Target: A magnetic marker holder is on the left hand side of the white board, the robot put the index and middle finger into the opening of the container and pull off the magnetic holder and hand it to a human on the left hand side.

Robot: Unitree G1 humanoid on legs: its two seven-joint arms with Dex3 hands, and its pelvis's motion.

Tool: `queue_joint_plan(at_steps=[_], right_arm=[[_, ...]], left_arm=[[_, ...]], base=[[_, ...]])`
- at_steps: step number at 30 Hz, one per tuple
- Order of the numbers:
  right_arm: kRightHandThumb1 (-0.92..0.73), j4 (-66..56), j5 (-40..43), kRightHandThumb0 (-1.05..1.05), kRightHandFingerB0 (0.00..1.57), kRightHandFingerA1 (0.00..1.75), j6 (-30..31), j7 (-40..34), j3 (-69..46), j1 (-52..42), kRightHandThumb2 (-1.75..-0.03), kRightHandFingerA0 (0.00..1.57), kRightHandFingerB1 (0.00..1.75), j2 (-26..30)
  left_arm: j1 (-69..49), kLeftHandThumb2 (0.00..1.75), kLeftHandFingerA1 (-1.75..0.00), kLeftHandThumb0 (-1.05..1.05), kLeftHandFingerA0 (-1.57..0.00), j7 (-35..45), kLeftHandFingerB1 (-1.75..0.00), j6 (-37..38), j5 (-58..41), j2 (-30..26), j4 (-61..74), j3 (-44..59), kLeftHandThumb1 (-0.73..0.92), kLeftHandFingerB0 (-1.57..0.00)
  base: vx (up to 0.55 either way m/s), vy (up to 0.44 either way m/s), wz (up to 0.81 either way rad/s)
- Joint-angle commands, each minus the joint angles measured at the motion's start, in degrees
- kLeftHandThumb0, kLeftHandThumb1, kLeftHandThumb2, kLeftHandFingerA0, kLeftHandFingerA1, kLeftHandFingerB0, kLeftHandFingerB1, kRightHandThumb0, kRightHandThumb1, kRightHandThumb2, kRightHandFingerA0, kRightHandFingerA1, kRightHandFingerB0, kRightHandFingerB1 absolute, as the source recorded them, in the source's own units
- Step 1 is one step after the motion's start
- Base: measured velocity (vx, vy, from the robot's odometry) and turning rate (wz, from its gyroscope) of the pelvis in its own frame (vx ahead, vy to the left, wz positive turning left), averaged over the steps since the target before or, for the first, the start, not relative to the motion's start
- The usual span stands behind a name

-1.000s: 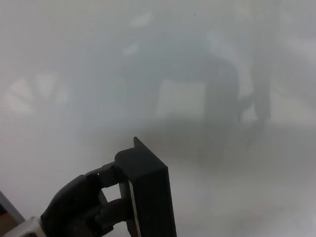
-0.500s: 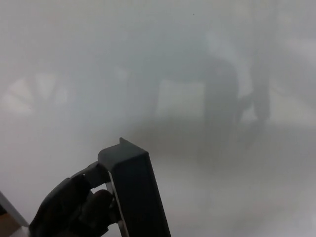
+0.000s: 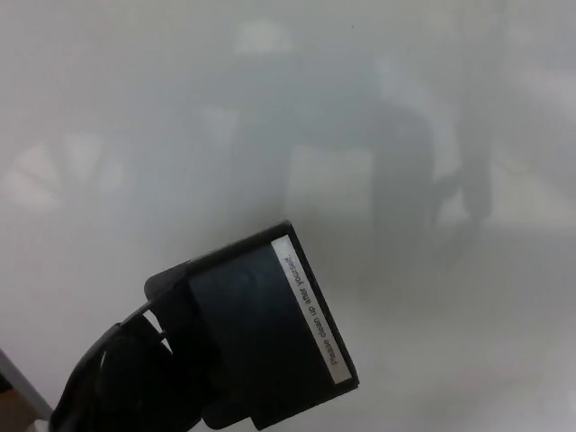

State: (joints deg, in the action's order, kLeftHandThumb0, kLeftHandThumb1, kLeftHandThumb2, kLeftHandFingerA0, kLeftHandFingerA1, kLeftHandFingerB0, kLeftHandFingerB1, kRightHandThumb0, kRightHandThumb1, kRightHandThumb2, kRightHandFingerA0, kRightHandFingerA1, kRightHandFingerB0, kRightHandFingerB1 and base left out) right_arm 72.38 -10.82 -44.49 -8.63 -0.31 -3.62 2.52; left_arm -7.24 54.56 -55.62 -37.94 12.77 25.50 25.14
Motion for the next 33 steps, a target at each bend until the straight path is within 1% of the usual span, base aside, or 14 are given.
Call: queue_joint_plan(at_steps=[1,4,9,10,11,15,16,19,20,22,23,27,28,33], right_arm=[[-0.66,0.47,0.95,-0.68,0.28,0.57,1.38,0.47,-0.72,0.18,-0.98,0.58,0.46,1.08],[-0.65,0.42,1.69,-0.69,0.29,0.57,1.5,1.22,-1.24,0.54,-0.98,0.57,0.46,0.83],[-0.64,0.34,2.2,-0.69,0.29,0.57,1.36,1.89,-1.65,0.7,-0.97,0.57,0.46,0.75],[-0.8,0.26,1.61,-0.63,0.34,0.42,1.35,1.37,-1.27,1.03,-0.65,0.67,0.31,0.91],[-0.65,0.29,1.27,-0.67,0.28,0.58,1.15,1.08,-1.05,1.11,-0.97,0.6,0.46,1.02],[-0.65,0.35,0.91,-0.67,0.28,0.58,0.86,0.8,-0.84,1.15,-0.97,0.6,0.46,1.14],[-0.66,0.38,0.89,-0.68,0.28,0.58,1.2,0.7,-0.84,1.46,-0.98,0.59,0.46,1.13],[-0.65,0.38,0.85,-0.67,0.28,0.58,1.56,0.55,-0.82,1.9,-0.99,0.59,0.46,1.1],[-0.66,0.31,0.63,-0.67,0.29,0.58,1.58,0.23,-0.68,2.01,-0.99,0.59,0.47,1.19],[-0.66,0.25,0.3,-0.67,0.29,0.58,1.72,-0.25,-0.48,2.21,-0.99,0.59,0.47,1.33],[-0.66,0.25,0.41,-0.67,0.29,0.58,1.71,-0.12,-0.54,2.22,-0.99,0.59,0.47,1.28],[-0.66,0.31,0.63,-0.67,0.29,0.58,1.84,0.15,-0.67,2.65,-0.99,0.59,0.47,1.16],[-0.66,0.32,0.61,-0.68,0.29,0.58,1.75,0.18,-0.64,2.68,-0.99,0.59,0.46,1.15],[-0.66,0.29,0.51,-0.69,0.29,0.58,1.73,0.11,-0.54,2.74,-0.98,0.6,0.46,1.15]], left_arm=[[-4.49,0.93,-0.35,-1.05,-0.18,4.07,-0.28,2.01,-33.33,9.45,8.19,-2.07,0.54,-0.06],[-4.52,0.94,-0.35,-1.05,-0.2,2.49,-0.25,2.82,-34.71,9.2,8.73,-2.41,0.55,-0.06],[-4.55,0.94,-0.35,-1.05,-0.19,1.71,-0.27,3.64,-35.72,8.63,8.83,-2.93,0.54,-0.07],[-3.9,0.92,-0.35,-1.05,-0.21,2.07,-0.29,4.01,-35.94,8.04,8.33,-2.67,0.53,-0.08],[-3.74,0.94,-0.34,-1.05,-0.21,2.14,-0.28,4.04,-36.2,7.78,8.01,-2.53,0.51,-0.04],[-3.88,0.94,-0.34,-1.05,-0.21,1.71,-0.28,4.35,-37.22,7.12,7.68,-2.79,0.51,-0.04],[-3.35,0.95,-0.36,-1.05,-0.24,1.83,-0.3,5.12,-38.25,6.98,7.43,-2.39,0.53,-0.08],[-1.76,0.95,-0.38,-1.03,-0.24,2.15,-0.31,6.58,-40.49,6.15,6.61,-1.03,0.53,-0.08],[-0.99,0.9,-0.41,-0.92,-0.27,0.69,-0.36,7.4,-42.15,4.94,7.04,0.14,0.5,-0.08],[-0.35,0.9,-0.41,-0.92,-0.27,-1.62,-0.36,8.43,-44.28,3.49,7.98,1.42,0.5,-0.08],[-0.36,0.85,-0.42,-0.84,-0.27,-2.26,-0.41,8.97,-45.18,2.88,8.23,2.19,0.5,-0.11],[0.01,0.85,-0.42,-0.84,-0.27,-3.63,-0.41,9.96,-46.79,1.79,8.65,3.33,0.5,-0.11],[0.37,0.85,-0.43,-0.82,-0.31,-3.89,-0.41,10.29,-47.34,1.26,8.36,4.01,0.5,-0.13],[1.19,0.87,-0.44,-0.83,-0.31,-4.15,-0.42,10.9,-48.09,-0.74,7.44,6.16,0.51,-0.14]], base=[[0.0,0.0,0.0],[0.0,0.0,0.0],[0.0,0.0,0.0],[0.0,0.0,0.0],[0.0,0.0,0.0],[0.0,0.0,0.0],[0.0,0.0,0.0],[0.0,0.0,0.0],[0.0,0.0,0.0],[0.0,0.0,0.0],[0.0,0.0,0.0],[0.0,0.0,0.0],[0.0,0.0,0.0],[0.0,0.0,0.0]])
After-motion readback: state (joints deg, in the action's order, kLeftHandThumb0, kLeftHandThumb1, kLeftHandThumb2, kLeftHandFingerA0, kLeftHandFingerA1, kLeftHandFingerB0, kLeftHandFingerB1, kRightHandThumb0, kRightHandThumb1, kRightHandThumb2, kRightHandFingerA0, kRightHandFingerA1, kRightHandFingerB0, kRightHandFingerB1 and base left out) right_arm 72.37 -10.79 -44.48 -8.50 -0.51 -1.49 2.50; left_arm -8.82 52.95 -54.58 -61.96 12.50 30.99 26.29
